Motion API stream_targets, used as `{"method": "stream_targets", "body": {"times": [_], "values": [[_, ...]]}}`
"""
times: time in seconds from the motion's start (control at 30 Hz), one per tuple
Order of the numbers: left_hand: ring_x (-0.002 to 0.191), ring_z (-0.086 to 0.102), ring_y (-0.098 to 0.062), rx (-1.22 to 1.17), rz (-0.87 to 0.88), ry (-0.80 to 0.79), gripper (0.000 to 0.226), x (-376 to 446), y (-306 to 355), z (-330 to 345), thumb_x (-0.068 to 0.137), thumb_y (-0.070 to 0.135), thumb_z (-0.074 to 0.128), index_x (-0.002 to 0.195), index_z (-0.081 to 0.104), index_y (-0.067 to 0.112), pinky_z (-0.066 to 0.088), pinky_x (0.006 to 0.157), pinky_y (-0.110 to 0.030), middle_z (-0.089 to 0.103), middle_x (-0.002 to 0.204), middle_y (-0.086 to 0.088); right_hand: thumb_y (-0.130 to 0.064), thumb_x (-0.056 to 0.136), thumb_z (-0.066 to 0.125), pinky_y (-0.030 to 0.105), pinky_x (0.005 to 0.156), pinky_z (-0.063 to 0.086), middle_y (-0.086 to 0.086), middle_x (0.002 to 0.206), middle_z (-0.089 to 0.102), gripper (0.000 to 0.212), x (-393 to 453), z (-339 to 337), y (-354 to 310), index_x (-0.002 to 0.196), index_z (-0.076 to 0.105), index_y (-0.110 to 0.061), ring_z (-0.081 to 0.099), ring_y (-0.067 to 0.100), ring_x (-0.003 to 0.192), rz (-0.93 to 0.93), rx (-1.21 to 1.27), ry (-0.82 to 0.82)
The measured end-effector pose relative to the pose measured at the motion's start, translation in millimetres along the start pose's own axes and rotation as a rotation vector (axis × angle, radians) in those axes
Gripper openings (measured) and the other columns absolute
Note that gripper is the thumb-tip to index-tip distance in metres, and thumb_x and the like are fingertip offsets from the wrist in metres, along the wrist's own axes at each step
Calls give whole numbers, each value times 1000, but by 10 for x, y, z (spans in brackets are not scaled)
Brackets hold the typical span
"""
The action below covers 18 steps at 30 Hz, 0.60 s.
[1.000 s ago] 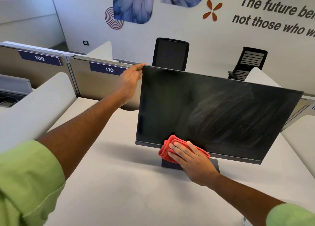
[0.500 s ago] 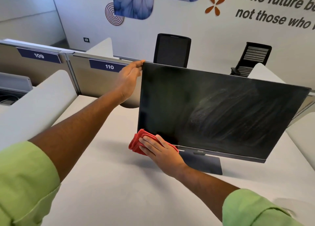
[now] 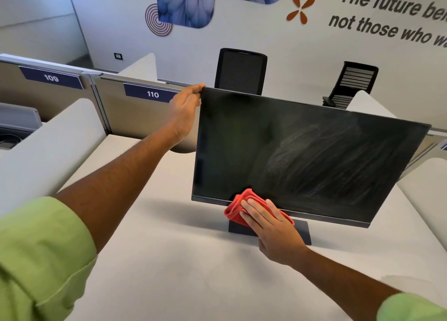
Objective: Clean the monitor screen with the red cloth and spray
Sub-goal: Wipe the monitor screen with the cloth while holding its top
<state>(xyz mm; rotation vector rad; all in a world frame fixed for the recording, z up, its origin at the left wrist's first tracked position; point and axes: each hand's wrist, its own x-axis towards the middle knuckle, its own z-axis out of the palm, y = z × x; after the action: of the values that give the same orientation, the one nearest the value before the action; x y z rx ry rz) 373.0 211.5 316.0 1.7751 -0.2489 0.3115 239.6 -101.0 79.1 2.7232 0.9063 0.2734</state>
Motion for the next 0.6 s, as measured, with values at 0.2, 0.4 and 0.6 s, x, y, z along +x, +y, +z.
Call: {"method": "stream_targets", "body": {"times": [0.2, 0.4, 0.6], "values": [[130, 53, -19, 20, 2, 0, 41, -3, -44, 24, 108, 17, 30, 142, 51, 8, 40, 115, -34, 59, 138, -7, -42, 89, 76, 57, 130, -2, 7, 179, 10, 101, 609, -112, -417, 170, 21, -16, -6, 29, 166, -118, -18, 57], [129, 52, -18, 25, -21, -3, 41, 35, -113, 32, 106, 16, 32, 143, 50, 11, 40, 115, -35, 58, 138, -4, -39, 92, 77, 55, 132, -4, 7, 180, 3, 103, 1061, -115, -750, 171, 15, -16, -9, 30, 166, -171, -32, 0], [128, 51, -10, 10, -26, -48, 51, 18, -135, 67, 99, 22, 39, 149, 43, 16, 40, 110, -25, 55, 142, 3, -18, 99, 71, 57, 131, 15, 8, 179, 6, 89, 928, -103, -548, 170, 17, -17, 4, 30, 166, -195, -93, 60]]}}
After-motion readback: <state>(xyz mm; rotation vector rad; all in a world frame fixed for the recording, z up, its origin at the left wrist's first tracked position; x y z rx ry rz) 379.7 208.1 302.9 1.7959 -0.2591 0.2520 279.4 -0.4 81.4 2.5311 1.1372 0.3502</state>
